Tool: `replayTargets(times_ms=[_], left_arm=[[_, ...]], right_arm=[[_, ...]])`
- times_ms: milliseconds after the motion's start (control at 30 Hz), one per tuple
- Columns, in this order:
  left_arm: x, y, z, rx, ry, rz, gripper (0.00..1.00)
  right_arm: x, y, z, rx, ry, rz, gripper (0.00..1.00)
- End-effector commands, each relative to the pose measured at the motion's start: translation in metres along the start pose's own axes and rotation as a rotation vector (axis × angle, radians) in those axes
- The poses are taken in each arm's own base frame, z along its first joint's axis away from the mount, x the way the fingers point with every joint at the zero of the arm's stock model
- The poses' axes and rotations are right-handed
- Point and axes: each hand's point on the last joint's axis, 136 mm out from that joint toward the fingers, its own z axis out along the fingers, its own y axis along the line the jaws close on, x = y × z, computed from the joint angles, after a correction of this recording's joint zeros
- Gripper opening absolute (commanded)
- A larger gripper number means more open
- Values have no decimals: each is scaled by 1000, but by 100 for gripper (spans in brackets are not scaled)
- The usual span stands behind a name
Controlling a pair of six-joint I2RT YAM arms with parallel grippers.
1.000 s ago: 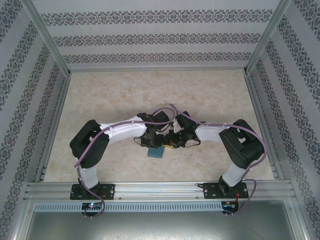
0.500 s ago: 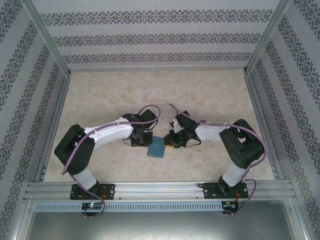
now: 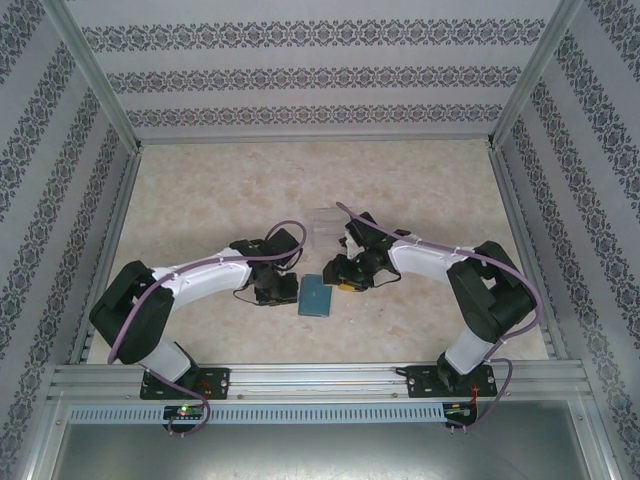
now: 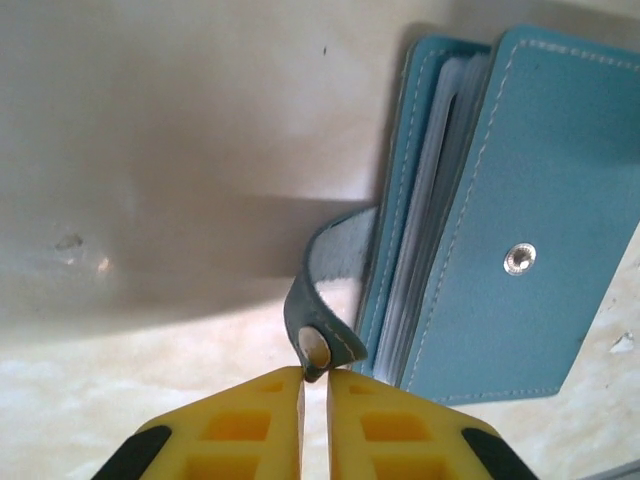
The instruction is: Take the credit cards out of the card holder
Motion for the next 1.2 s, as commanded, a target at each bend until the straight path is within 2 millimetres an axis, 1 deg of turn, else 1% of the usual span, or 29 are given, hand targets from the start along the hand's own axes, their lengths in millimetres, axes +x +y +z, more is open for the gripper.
replayTargets(times_ms=[0,100,200,267,333,500,600,733,833,1000,1067,1167], left_arm=[[-1,5,-7,8,-34,-35,30],[-4,9,-10,-26,-46,-20,41],[-10,5,-10,-23,-51,0,47],[-15,-2,-10,-10,-52,15,52],[-21,-9,-10,5,-56,33,54],[-31,-23,-11,33,-57,77,57],[-36,-20,-10,9,-56,82,60],[-37,-10,-2,-51,-24,92,57],[-33,-8,3,-48,1,100,54],[-27,2,8,-70,18,87,42],[-26,7,6,-85,8,82,40],[-28,13,0,-106,-26,79,32]], right_arm=[[1,2,-14,75,-21,-32,58],[2,8,-17,84,-24,-44,61],[3,12,-20,92,-30,-54,63],[4,15,-21,96,-35,-60,64],[4,17,-22,99,-39,-59,64],[7,18,-24,105,-48,-56,65],[7,18,-26,108,-56,-54,65],[7,18,-27,112,-57,-54,65],[9,18,-27,115,-56,-55,65],[8,21,-28,117,-59,-62,65],[9,21,-28,120,-57,-64,65],[10,23,-27,123,-53,-71,65]])
